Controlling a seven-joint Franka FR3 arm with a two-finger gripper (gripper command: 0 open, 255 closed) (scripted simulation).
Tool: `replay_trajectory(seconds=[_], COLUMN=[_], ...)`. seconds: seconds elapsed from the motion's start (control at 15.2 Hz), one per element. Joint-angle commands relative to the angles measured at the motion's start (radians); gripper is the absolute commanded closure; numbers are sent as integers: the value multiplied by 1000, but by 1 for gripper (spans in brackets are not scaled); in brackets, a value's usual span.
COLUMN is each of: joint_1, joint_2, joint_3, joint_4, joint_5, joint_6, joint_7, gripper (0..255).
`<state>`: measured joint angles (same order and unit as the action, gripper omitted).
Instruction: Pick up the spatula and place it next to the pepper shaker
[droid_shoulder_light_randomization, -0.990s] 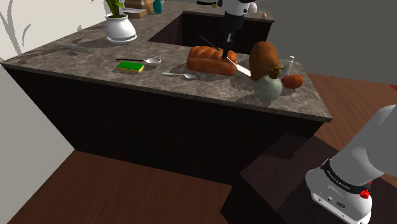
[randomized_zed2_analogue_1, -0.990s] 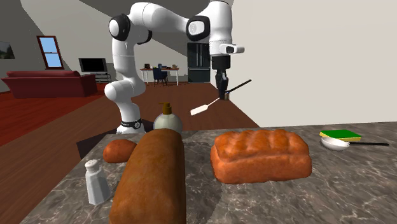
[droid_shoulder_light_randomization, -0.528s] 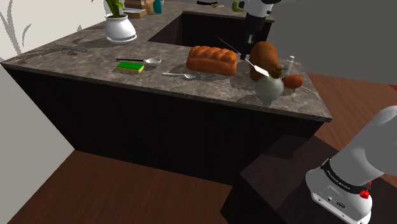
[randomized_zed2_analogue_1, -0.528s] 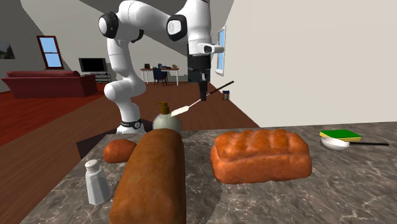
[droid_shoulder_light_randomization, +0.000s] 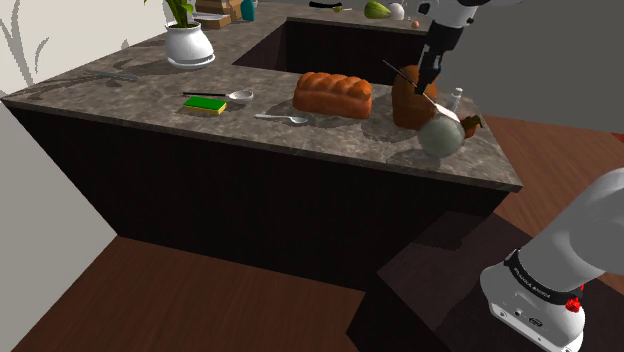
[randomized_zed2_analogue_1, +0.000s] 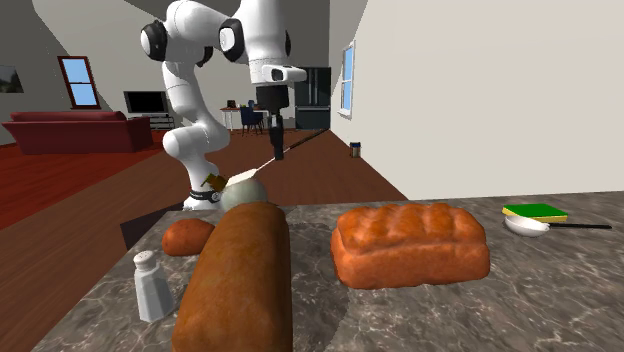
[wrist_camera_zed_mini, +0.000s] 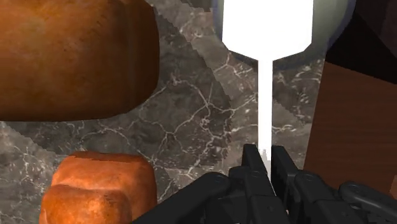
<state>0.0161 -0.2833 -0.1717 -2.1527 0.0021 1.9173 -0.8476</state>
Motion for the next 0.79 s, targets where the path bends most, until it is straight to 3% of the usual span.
replay_trajectory(seconds=[0.0, 0.73], joint_1=[-19, -136], joint_2=[-38, -197], joint_3=[-25, -186], joint_4=[-39, -151], joint_5=[-13, -109], joint_6=[0, -42], joint_7=[-39, -262], gripper=[255, 255])
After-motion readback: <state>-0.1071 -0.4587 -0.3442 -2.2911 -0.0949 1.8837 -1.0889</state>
